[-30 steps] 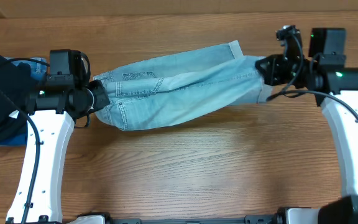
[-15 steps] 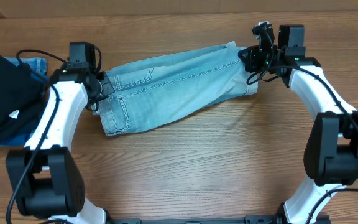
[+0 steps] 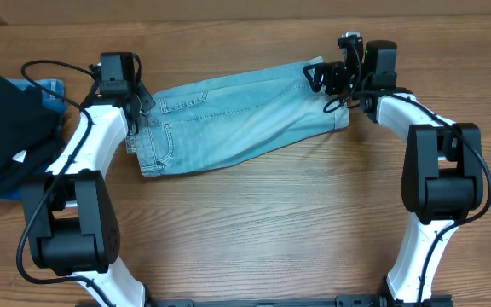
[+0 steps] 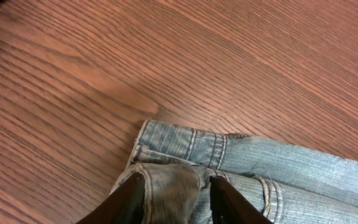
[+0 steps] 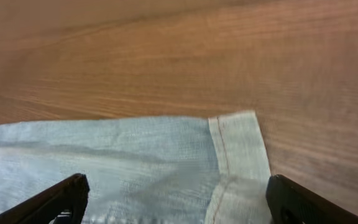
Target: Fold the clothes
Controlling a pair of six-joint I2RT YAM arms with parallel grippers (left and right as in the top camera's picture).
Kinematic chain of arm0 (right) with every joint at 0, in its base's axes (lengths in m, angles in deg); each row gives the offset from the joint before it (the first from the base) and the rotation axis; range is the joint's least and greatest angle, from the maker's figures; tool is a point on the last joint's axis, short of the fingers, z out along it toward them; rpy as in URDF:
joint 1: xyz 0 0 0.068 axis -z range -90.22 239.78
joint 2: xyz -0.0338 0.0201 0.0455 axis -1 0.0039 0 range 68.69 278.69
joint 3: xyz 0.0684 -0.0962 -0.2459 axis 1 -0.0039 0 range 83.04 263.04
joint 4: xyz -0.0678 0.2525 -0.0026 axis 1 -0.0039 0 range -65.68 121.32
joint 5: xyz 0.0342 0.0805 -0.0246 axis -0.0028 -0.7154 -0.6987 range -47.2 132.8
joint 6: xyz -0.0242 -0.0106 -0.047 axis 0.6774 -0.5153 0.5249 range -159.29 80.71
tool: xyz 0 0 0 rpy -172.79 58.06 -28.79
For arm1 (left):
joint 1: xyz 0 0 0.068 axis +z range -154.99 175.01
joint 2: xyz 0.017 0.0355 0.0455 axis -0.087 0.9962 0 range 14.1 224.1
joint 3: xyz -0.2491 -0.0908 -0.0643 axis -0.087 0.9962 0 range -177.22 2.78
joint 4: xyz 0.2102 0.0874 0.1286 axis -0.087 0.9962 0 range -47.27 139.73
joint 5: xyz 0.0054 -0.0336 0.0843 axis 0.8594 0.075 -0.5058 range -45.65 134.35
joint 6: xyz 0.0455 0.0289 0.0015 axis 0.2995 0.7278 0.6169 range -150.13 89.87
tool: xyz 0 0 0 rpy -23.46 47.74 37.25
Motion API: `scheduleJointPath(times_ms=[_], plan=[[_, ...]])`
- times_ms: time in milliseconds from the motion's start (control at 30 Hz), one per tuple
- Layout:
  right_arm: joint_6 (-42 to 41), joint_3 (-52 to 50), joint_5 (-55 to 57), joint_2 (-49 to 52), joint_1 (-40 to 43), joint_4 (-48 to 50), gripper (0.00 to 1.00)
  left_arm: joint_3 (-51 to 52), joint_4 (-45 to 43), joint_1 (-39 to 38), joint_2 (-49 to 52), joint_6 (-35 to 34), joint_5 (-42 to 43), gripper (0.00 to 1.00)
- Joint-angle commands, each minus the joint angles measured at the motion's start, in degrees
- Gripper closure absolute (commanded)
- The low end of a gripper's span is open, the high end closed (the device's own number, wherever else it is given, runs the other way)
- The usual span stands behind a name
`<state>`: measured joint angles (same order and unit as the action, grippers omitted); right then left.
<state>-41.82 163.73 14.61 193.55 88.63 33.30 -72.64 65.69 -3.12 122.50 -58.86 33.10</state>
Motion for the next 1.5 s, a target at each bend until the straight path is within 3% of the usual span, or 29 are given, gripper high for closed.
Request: scheduleJointPath(times_ms=[0,100,167,200,300,567,700,800,933,1133,1300,1433,1467], plan=[[-0.96,3.61,0.04,-2.91,3.78,-5.66,0.06,-2.29,2.45,0.13,-0.76,3.26,3.28,0.66],[-0.48,6.64,-0.66,-8.39,6.54,-13.44,0.09,-5.81,9.22,-0.46,-3.78,8.04,11.23,0.71],[-0.24,7.28,-2.51,-11.39,6.69,-17.46,0.09,-7.28,13.35,-1.09,-6.05,10.88,15.45,0.7],[0.61,7.28,-5.22,-12.81,6.62,-20.98,0.08,-7.3,15.15,-1.44,-6.99,11.8,16.85,0.65],[2.97,7.19,-6.88,-13.64,6.43,-34.77,0.08,-7.21,22.29,-1.84,-5.46,14.6,15.41,0.54],[7.52,7.06,5.01,-13.64,6.49,-54.71,0.03,-7.19,25.35,-1.79,-0.26,14.56,10.58,0.52],[7.52,7.04,7.82,-13.64,6.49,-56.26,0.0,-7.21,26.4,-1.79,-0.2,14.8,7.98,0.55],[7.52,7.04,7.85,-13.64,6.49,-56.24,0.0,-7.26,26.62,-1.9,-1.81,17.18,7.78,0.51],[7.52,7.04,10.62,-13.64,6.49,-56.37,0.0,-7.26,30.23,-1.79,-7.04,16.96,0.26,0.5],[7.5,7.04,10.6,-13.64,6.49,-56.81,0.0,-6.05,31.39,-1.79,-5.07,16.28,1.55,0.51],[7.5,7.04,10.6,-13.64,6.49,-57.42,0.0,-3.63,26.6,-1.79,0.83,17.2,10.36,0.52],[7.5,7.04,10.6,-13.64,6.49,-57.88,0.0,-3.58,26.53,-1.79,2.75,17.16,11.28,0.55],[7.5,7.04,10.6,-13.64,6.49,-57.88,0.0,-3.58,26.47,-1.79,2.75,17.16,11.3,0.65]])
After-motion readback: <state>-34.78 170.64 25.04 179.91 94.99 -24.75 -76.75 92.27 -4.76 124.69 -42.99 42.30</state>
